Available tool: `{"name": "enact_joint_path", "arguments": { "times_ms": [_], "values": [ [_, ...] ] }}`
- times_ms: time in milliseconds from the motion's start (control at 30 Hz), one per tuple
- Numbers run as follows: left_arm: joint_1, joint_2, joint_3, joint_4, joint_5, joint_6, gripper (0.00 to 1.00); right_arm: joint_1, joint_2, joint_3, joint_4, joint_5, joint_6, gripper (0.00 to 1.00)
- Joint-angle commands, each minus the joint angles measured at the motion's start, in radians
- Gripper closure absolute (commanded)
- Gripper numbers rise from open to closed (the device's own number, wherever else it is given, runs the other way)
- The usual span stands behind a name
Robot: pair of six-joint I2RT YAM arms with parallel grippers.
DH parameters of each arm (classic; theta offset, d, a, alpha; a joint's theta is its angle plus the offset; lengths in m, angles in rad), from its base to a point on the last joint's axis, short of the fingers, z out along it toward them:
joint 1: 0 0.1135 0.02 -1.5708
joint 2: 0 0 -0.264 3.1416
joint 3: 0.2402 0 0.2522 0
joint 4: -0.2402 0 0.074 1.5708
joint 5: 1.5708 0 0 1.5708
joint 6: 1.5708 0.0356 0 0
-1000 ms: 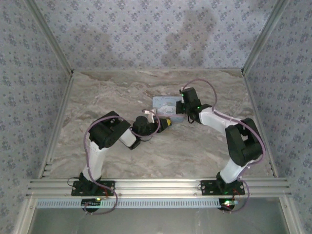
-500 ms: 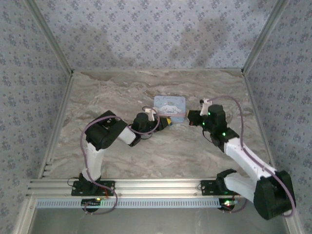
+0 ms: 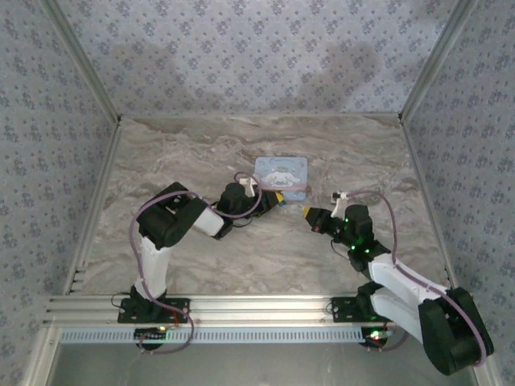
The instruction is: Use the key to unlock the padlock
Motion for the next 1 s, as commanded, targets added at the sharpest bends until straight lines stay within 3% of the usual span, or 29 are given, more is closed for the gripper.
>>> {"name": "enact_joint_path", "arguments": {
  "times_ms": [0,600,967],
  "values": [
    [-0.002,-0.02,0.019,-0.003,0.046,-0.069,0.97,0.024,0.053,-0.029,0.162,0.047,0.076,1.0],
    [-0.002,-0.023,0.016,0.051,0.045,-0.115,0.97,0.1,0.51,0.023,0.571,0.088,0.24,1.0],
    [-0.002,-0.008,0.014,0.095,0.045,-0.14,0.97,0.113,0.567,0.039,0.61,0.093,0.25,1.0]
  ]
}}
